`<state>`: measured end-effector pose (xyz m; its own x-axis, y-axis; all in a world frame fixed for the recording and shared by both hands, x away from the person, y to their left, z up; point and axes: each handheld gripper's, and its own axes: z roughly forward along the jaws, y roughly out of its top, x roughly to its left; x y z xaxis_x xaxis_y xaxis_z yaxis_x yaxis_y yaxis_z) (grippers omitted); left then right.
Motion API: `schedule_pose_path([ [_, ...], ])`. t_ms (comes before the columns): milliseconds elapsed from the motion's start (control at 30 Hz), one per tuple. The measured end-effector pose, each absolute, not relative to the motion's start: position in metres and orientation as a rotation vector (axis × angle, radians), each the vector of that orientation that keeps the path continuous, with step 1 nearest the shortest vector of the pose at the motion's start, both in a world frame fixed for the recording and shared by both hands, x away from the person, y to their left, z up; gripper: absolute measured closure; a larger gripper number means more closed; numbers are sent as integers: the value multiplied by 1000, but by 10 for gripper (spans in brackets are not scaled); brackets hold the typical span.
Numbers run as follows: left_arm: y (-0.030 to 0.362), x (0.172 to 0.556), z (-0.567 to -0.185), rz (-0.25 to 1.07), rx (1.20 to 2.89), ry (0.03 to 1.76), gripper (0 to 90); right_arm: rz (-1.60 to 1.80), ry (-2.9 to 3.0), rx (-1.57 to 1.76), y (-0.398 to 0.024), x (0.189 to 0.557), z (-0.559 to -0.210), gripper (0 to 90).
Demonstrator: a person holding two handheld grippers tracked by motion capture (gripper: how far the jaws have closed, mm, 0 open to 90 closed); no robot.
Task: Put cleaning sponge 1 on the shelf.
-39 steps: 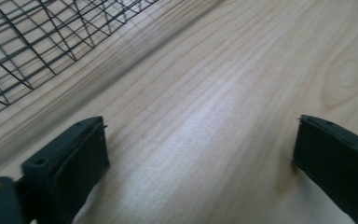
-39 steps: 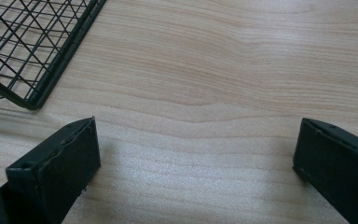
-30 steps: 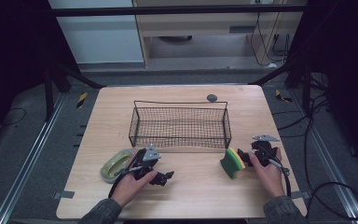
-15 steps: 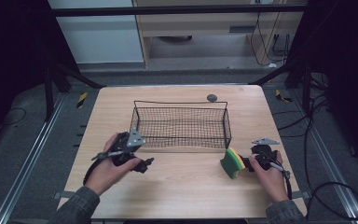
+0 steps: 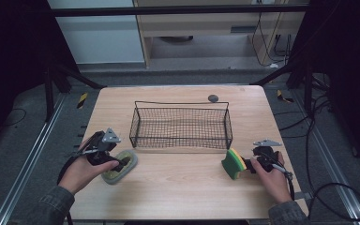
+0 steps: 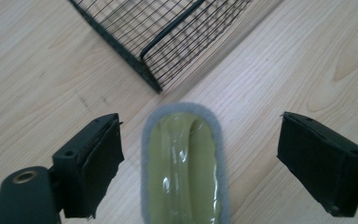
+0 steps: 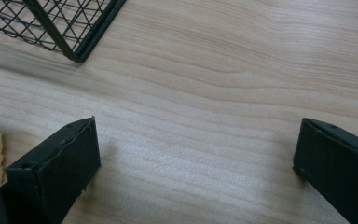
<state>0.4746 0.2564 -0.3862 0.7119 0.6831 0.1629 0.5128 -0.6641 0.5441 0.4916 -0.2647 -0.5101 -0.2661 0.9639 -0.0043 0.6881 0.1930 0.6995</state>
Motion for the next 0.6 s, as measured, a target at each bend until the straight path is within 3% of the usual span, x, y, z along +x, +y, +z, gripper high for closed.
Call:
schedule_pose_path([
  [200,263,476,-386,447,2484,938,133,831,2023,1541,-264,490,-510,8],
  [600,263,482,-397,340,2604,925,245,837,2027,1531,-263,491,-511,7],
])
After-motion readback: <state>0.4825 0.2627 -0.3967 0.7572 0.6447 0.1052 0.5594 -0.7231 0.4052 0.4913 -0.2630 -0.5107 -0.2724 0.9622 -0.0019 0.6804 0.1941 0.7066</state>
